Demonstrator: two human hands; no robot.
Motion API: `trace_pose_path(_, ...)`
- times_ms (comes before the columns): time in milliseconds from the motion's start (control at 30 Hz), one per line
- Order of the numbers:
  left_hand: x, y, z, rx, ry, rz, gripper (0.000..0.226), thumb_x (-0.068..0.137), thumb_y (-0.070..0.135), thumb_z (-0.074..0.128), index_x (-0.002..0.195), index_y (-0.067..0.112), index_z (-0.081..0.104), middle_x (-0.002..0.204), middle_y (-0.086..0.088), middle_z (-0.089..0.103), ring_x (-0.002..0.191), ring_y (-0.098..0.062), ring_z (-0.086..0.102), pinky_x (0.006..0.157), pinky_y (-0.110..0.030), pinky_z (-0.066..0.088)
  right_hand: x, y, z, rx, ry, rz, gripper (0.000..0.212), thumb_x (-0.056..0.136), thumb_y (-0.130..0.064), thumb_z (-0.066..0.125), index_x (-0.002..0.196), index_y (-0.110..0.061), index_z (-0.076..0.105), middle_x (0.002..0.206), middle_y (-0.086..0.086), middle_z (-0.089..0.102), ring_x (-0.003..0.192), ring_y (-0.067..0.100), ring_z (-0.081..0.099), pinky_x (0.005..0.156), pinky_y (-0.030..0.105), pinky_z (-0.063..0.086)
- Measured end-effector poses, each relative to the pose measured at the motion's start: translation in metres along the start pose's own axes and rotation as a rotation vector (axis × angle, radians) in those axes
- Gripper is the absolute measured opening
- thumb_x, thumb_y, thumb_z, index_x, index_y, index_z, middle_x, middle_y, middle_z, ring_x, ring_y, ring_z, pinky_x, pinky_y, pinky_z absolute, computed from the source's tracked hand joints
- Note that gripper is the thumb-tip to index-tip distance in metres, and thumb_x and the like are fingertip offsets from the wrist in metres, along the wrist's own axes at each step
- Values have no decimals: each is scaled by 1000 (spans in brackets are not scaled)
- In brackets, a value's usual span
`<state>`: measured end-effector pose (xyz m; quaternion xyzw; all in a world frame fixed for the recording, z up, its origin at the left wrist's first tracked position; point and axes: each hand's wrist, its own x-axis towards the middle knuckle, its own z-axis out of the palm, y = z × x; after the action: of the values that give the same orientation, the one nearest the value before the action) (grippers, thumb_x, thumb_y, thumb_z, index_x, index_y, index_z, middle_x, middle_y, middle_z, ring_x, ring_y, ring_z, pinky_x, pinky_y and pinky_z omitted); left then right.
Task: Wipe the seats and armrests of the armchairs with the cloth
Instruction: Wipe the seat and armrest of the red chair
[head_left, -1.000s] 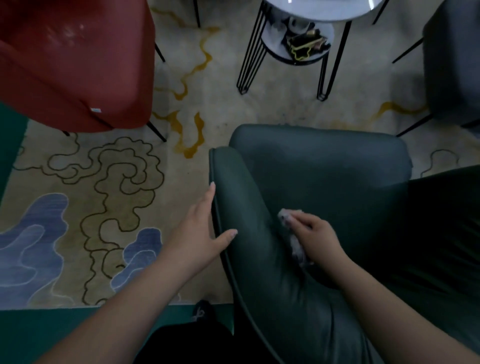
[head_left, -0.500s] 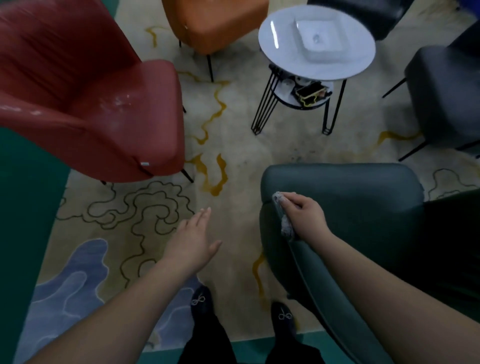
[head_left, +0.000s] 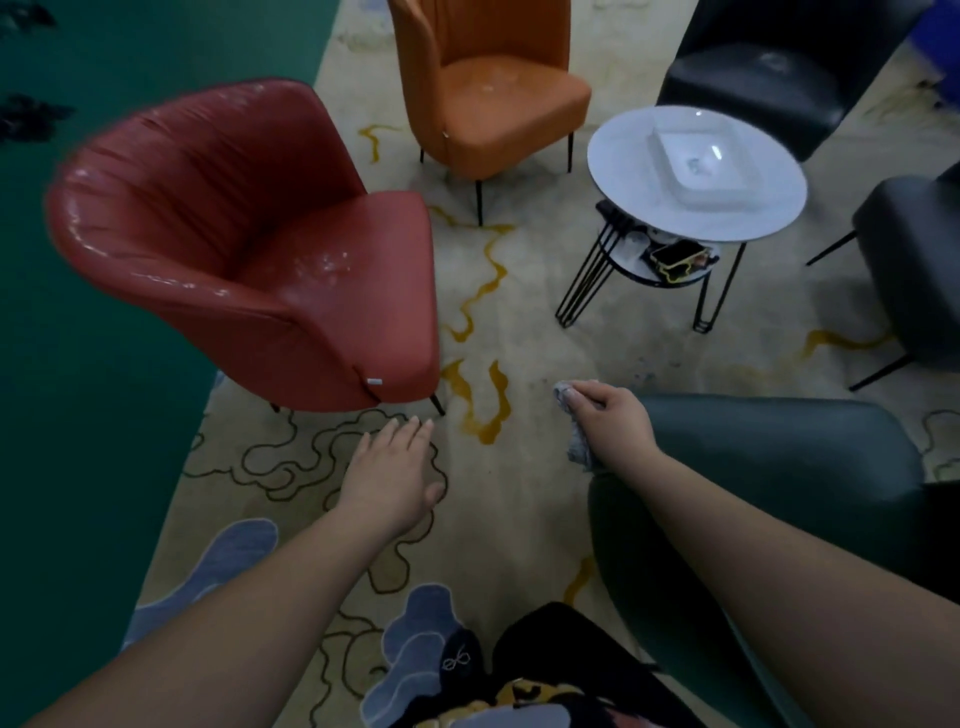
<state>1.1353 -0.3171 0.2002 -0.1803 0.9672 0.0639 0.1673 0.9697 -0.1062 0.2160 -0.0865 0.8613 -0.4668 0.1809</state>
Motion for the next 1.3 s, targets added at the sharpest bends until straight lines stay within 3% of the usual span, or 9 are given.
trace_pose_path(300,58,-9,-21,-31,4,-22,84,90,54,47,155,23,2,163,5,4,149,-16,4,118,-42,5,73,-30,4,-17,-34,9,23,90,-35,61,109,-26,72,92,-15,67,80,-3,57,64,6,38)
trace_pose_path(400,88,-8,-29,-23,-10,-53,82,93,54,45,155,23,2,163,4,5,149,-16,3,119,-41,4,110,-38,-1,-3,-28,36,21,90,-37,62,106,-29,73,81,-23,62,73,-3,57,64,19,51)
trace_pose_path(533,128,-14,-41,-21,-18,-106,81,93,54,43,155,22,2,163,5,5,149,-16,2,119,-41,2,159,-44,-10,-18,-33,28,20,91,-36,61,106,-31,73,79,-22,64,68,-5,56,43,7,40)
trace_pose_path(700,169,-36,-56,-4,20,-164,81,93,56,42,155,23,2,162,5,8,149,-18,2,118,-43,1,206,-55,-8,-82,-33,9,20,92,-36,59,106,-31,72,87,-12,66,74,5,60,61,32,57)
trace_pose_path(833,206,-61,-68,-35,43,-244,83,91,59,42,155,22,3,162,3,8,149,-19,2,118,-44,1,255,-76,12,-123,-68,-59,22,93,-34,59,108,-26,73,95,-12,67,83,5,59,66,20,42)
trace_pose_path(967,252,-94,-81,-49,59,-276,84,92,57,43,155,20,1,163,1,7,149,-20,2,119,-45,1,311,-105,43,-142,-137,-86,20,93,-33,59,105,-26,73,89,-4,70,75,9,63,46,12,41)
trace_pose_path(1033,278,-113,-90,-66,49,-282,84,92,57,43,155,20,1,163,1,5,149,-20,0,119,-46,0,338,-122,58,-143,-166,-91,20,93,-33,59,103,-25,74,83,0,70,74,17,67,47,18,47)
trace_pose_path(1133,318,-140,-101,-75,46,-295,84,92,57,43,154,22,-1,163,3,4,149,-20,-2,118,-46,-2,380,-149,76,-183,-195,-157,20,93,-30,60,102,-22,75,74,-3,69,72,18,67,65,26,52)
trace_pose_path(1300,375,-170,-119,-74,12,-297,84,91,58,43,154,25,-2,163,4,3,149,-20,-2,118,-47,-1,442,-185,100,-146,-228,-167,18,93,-28,60,101,-21,75,73,-1,68,75,21,68,68,30,53)
